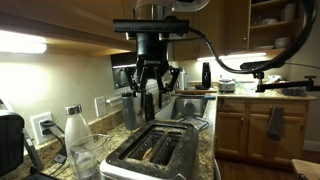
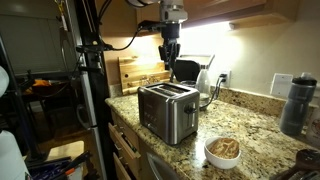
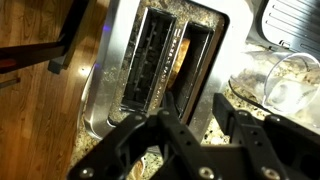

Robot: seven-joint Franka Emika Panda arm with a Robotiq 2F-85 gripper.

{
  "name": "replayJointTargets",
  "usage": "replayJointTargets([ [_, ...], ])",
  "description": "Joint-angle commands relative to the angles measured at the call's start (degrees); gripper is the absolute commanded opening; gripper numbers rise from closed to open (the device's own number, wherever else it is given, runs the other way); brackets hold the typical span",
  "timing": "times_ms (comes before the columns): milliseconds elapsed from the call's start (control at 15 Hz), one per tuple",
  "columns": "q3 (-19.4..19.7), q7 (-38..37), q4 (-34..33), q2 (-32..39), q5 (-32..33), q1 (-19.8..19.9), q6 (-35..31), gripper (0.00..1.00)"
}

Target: Place one slice of bread in each of the two slots on the toaster

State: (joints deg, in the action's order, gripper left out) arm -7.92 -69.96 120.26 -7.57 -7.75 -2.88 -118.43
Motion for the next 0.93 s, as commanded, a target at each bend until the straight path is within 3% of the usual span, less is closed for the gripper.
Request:
replayJointTargets([
  [0,0.6,-0.6,-1.2,0.3,-0.6,-0.3,1.5,0.77],
  [200,0.8,-2.4,-0.4,-0.7,1.2,0.3,2.0,0.97],
  [267,0.9,-3.2,-0.1,-1.0,2.0,0.5,2.2,0.99],
  [867,3.0,-11.5,1.5,-1.8,10.9,2.8,5.6,1.0],
])
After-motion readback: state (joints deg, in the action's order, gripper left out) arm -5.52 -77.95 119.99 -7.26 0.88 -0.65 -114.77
